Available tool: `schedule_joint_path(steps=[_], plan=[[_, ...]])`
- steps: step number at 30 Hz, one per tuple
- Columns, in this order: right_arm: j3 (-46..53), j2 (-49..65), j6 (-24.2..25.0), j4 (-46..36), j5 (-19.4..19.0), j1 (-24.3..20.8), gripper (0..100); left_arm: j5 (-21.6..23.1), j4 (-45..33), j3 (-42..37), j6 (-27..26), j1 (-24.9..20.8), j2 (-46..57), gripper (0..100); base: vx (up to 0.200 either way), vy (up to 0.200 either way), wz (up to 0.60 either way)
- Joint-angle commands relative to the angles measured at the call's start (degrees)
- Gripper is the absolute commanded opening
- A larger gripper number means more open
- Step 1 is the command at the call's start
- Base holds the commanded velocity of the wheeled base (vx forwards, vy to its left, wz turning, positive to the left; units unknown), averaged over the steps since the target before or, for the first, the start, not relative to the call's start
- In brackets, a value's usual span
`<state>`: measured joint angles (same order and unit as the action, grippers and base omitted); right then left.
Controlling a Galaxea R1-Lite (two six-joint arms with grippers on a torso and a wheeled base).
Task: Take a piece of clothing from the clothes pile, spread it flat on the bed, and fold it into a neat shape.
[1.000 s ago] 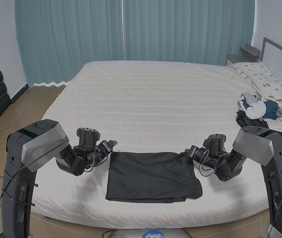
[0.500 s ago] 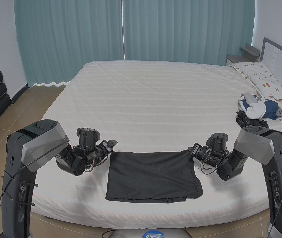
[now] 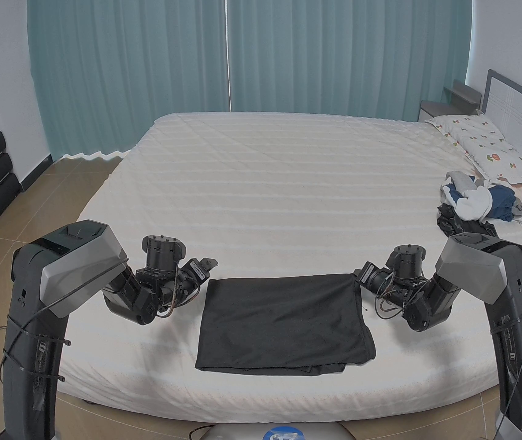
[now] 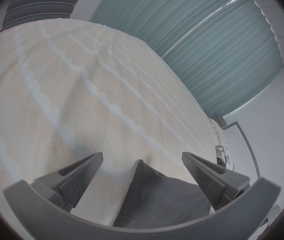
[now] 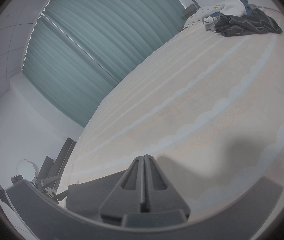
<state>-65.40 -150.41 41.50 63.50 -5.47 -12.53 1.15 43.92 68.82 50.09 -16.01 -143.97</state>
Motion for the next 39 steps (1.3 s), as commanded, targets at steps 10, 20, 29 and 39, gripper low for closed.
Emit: schedule_joint_path(steps=[10,20,29,39], plan=[[-0.60,-0.85,0.08,0.04,0.11,0.32,100,0.08,-0.07,0.62,-0.08,0.01,-0.26,100,0.000,0.000,0.00],[4.14,2.84,0.34,1.19,-0.59,-0.12,100,3.16,-0.42,4.48,-0.61,-0.52,-1.31,100,0.000,0.000,0.00],[8.71,3.81,0.34,5.05,-0.59,-0.74,100,5.01,-0.59,5.36,-5.79,-2.01,-3.42,100,0.000,0.000,0.00],[9.50,3.54,0.34,5.14,-0.59,-0.83,100,4.48,-0.42,5.45,-5.97,-2.28,-3.69,0,0.000,0.000,0.00]])
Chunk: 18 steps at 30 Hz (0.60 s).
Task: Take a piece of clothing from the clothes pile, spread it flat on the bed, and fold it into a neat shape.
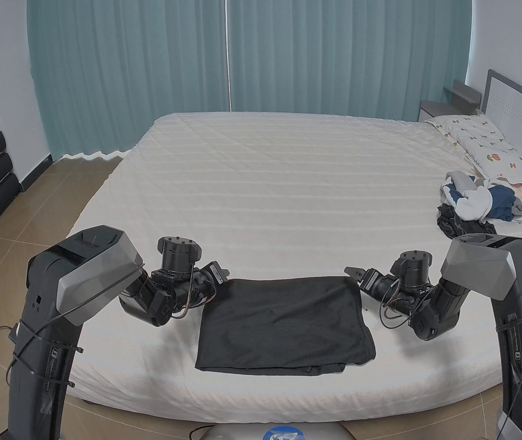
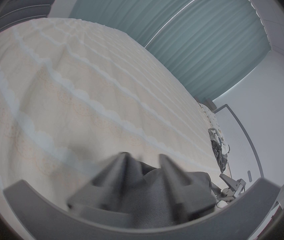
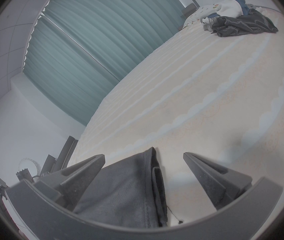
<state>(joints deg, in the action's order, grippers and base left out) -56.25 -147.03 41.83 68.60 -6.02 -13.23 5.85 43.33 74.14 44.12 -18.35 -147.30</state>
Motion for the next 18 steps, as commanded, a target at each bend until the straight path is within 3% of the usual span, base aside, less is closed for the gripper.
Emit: schedule_joint_path(steps=[1,18], plan=[[0.35,0.17,0.01,0.05,-0.04,-0.13,100,-0.40,0.27,0.12,0.00,0.07,-0.45,0,0.000,0.000,0.00],[0.35,0.17,0.01,0.05,-0.04,0.04,100,-5.06,0.36,1.88,-0.08,0.42,-1.85,0,0.000,0.000,0.00]])
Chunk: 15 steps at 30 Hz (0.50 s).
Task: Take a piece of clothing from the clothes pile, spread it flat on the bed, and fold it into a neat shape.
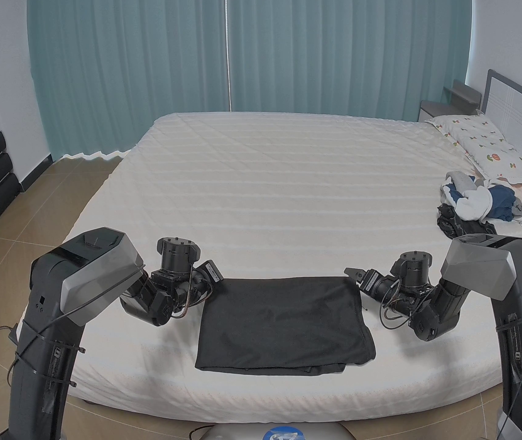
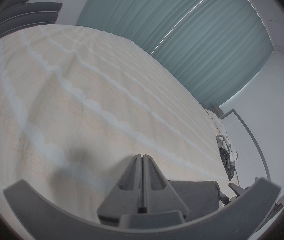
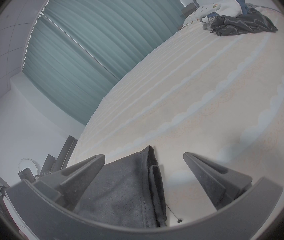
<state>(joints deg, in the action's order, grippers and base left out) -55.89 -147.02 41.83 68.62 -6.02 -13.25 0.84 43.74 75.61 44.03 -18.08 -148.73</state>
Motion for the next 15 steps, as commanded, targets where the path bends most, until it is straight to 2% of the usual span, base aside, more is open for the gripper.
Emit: schedule_joint_path(steps=[1,14,15], plan=[[0.08,0.24,0.01,0.02,-0.04,0.07,100,-0.14,-0.15,0.60,0.09,0.15,-0.51,0,0.000,0.000,0.00],[0.35,0.33,0.01,0.02,-0.04,0.16,100,-0.49,-0.85,1.65,0.18,0.24,-0.78,0,0.000,0.000,0.00],[0.43,0.33,0.01,0.02,0.05,0.16,100,-0.49,-1.29,1.65,0.18,0.24,-0.69,100,0.000,0.000,0.00]])
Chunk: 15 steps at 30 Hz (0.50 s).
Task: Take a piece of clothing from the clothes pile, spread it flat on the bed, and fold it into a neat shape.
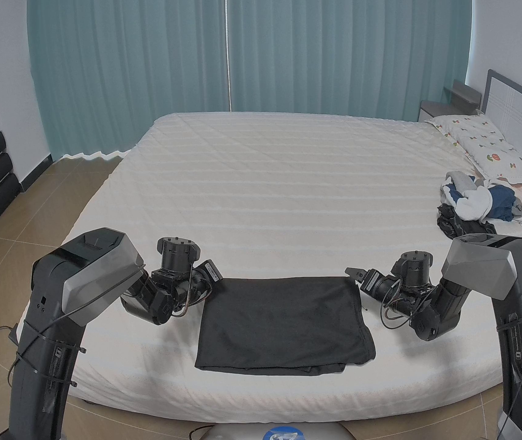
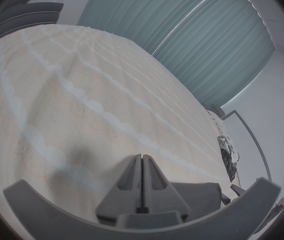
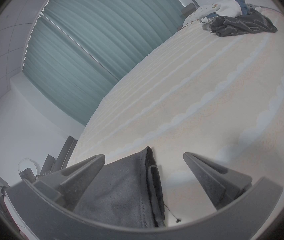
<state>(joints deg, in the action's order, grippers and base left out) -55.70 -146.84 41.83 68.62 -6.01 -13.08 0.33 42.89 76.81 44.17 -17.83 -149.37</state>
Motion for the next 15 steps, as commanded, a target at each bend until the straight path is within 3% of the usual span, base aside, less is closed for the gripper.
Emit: schedule_joint_path(steps=[1,10,15], plan=[[0.24,0.15,0.01,0.02,0.03,-0.02,100,0.02,-0.44,0.44,0.04,-0.01,-0.04,100,0.000,0.000,0.00],[6.04,4.80,-0.61,0.29,0.03,2.09,100,-0.77,0.18,-3.25,1.89,0.78,2.77,100,0.000,0.000,0.00],[15.44,9.55,-0.78,5.65,-0.41,5.52,100,-1.03,6.77,-9.58,3.91,3.42,8.75,100,0.000,0.000,0.00]])
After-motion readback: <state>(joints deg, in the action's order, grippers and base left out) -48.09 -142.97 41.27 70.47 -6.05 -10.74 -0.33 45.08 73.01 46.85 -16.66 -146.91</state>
